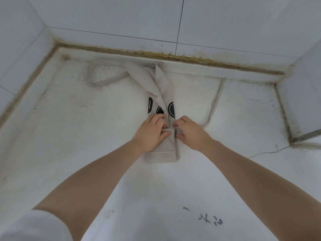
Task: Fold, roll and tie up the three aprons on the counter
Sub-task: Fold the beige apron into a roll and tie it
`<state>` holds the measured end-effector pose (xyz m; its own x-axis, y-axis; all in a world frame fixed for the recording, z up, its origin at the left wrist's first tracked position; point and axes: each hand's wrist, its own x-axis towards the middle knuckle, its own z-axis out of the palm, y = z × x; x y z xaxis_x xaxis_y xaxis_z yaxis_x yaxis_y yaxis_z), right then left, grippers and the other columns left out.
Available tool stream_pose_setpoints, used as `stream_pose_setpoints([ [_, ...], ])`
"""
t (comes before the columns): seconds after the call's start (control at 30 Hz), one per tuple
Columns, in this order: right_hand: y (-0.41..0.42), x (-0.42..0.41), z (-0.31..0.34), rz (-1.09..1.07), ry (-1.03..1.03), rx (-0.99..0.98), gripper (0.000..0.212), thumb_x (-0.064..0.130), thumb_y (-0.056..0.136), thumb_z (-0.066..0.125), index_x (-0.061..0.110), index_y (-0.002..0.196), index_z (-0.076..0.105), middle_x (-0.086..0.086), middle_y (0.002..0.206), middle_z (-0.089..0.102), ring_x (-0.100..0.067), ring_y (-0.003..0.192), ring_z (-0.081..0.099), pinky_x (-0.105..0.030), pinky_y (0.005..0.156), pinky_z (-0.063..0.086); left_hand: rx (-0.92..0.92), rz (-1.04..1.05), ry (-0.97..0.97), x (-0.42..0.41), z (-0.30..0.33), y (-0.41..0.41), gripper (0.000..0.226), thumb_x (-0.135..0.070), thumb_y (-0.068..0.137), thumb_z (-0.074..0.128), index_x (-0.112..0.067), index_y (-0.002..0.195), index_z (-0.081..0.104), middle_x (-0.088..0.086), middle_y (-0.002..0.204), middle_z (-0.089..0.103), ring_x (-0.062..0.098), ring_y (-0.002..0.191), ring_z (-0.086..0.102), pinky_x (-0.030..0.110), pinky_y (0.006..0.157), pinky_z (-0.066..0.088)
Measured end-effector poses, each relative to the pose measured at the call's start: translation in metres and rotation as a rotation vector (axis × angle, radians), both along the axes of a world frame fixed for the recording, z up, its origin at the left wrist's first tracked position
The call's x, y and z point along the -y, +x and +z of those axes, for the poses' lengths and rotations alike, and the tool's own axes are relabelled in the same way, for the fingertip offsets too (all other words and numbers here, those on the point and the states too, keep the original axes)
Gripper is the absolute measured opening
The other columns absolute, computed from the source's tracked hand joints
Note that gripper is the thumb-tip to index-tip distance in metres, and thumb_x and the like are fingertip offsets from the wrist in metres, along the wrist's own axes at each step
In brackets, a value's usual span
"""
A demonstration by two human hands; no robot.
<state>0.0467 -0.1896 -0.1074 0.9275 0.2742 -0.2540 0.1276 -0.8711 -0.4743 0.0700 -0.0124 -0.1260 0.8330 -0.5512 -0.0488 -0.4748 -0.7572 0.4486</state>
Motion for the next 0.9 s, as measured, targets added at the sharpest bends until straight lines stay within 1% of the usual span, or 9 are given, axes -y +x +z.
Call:
stream_pose_setpoints([
  [0.13, 0.001, -0.002, -0.004, -0.086, 0.067, 0.041, 0.018, 0.005, 0.089, 0.057, 0.000, 0.105, 0.062, -0.016, 0.108, 0.055, -0.029, 0.095, 0.057, -0.027, 0.079, 0.040, -0.008, -0.056, 0.045, -0.009, 0.000, 0.005, 0.041, -0.037, 0.093, 0.052, -0.001, 0.112, 0.056, 0.006, 0.147, 0.033, 0.023, 0.136, 0.029, 0.029, 0.108, 0.029],
  [0.23, 0.000, 0.001, -0.004, -0.071, 0.050, 0.073, 0.014, 0.008, 0.090, 0.057, 0.000, 0.101, 0.061, -0.016, 0.098, 0.060, -0.030, 0.092, 0.057, -0.030, 0.078, 0.039, 0.017, -0.057, 0.086, -0.009, 0.000, 0.009, 0.038, -0.035, 0.093, 0.052, 0.001, 0.105, 0.058, 0.008, 0.141, 0.041, 0.027, 0.130, 0.036, 0.035, 0.103, 0.036],
  [0.37, -0.006, 0.000, -0.006, -0.028, 0.066, 0.099, 0.011, 0.005, 0.090, 0.054, 0.001, 0.095, 0.063, -0.014, 0.086, 0.055, -0.028, 0.076, 0.052, -0.031, 0.068, 0.036, 0.173, -0.075, 0.123, -0.004, 0.003, 0.019, 0.044, -0.037, 0.089, 0.037, 0.001, 0.081, 0.058, 0.015, 0.094, 0.062, 0.036, 0.075, 0.059, 0.042, 0.060, 0.054],
  [0.43, -0.008, -0.003, -0.005, -0.069, 0.119, 0.112, 0.013, 0.007, 0.091, 0.053, 0.001, 0.082, 0.060, -0.009, 0.076, 0.047, -0.025, 0.068, 0.046, -0.030, 0.065, 0.033, 0.244, -0.076, 0.128, -0.006, 0.005, 0.023, 0.041, -0.035, 0.086, 0.035, -0.001, 0.075, 0.056, 0.013, 0.078, 0.059, 0.032, 0.060, 0.057, 0.033, 0.044, 0.049],
  [0.53, -0.005, -0.008, 0.003, -0.238, 0.185, -0.011, 0.040, 0.031, 0.096, 0.049, 0.010, 0.063, 0.042, -0.004, 0.066, 0.042, -0.019, 0.064, 0.041, -0.029, 0.059, 0.026, 0.367, -0.142, 0.248, -0.003, 0.010, 0.023, 0.035, -0.030, 0.083, 0.038, -0.005, 0.067, 0.057, 0.009, 0.066, 0.058, 0.025, 0.049, 0.055, 0.021, 0.035, 0.034],
  [0.6, -0.001, -0.013, 0.007, -0.268, 0.152, -0.100, 0.041, 0.044, 0.086, 0.062, 0.010, 0.071, 0.047, -0.002, 0.071, 0.048, -0.016, 0.067, 0.043, -0.026, 0.058, 0.030, 0.399, -0.179, 0.289, 0.002, 0.009, 0.026, 0.033, -0.029, 0.082, 0.039, -0.006, 0.066, 0.057, 0.008, 0.063, 0.057, 0.023, 0.047, 0.054, 0.020, 0.034, 0.031],
  [0.77, -0.002, -0.024, 0.003, -0.277, 0.067, -0.131, 0.060, 0.036, 0.074, 0.077, 0.006, 0.109, 0.040, -0.004, 0.094, 0.048, -0.020, 0.083, 0.046, -0.027, 0.067, 0.033, 0.347, -0.162, 0.319, 0.010, 0.010, 0.028, 0.020, -0.019, 0.086, 0.047, -0.004, 0.081, 0.058, 0.011, 0.074, 0.058, 0.028, 0.059, 0.057, 0.026, 0.040, 0.036],
  [0.83, -0.002, -0.027, 0.003, -0.293, 0.031, -0.104, 0.066, 0.039, 0.074, 0.076, 0.006, 0.115, 0.036, -0.004, 0.094, 0.048, -0.022, 0.082, 0.048, -0.028, 0.067, 0.034, 0.261, -0.090, 0.263, 0.008, 0.013, 0.021, 0.018, -0.015, 0.091, 0.049, -0.003, 0.102, 0.057, 0.014, 0.101, 0.058, 0.034, 0.084, 0.058, 0.036, 0.058, 0.044],
  [0.9, -0.002, -0.029, 0.000, -0.284, -0.005, -0.069, 0.066, 0.039, 0.074, 0.076, 0.006, 0.114, 0.034, -0.007, 0.096, 0.052, -0.026, 0.084, 0.052, -0.029, 0.066, 0.034, 0.233, -0.121, 0.168, 0.002, 0.010, 0.012, 0.025, -0.025, 0.091, 0.044, -0.005, 0.100, 0.057, 0.014, 0.114, 0.056, 0.035, 0.100, 0.055, 0.043, 0.083, 0.045],
])
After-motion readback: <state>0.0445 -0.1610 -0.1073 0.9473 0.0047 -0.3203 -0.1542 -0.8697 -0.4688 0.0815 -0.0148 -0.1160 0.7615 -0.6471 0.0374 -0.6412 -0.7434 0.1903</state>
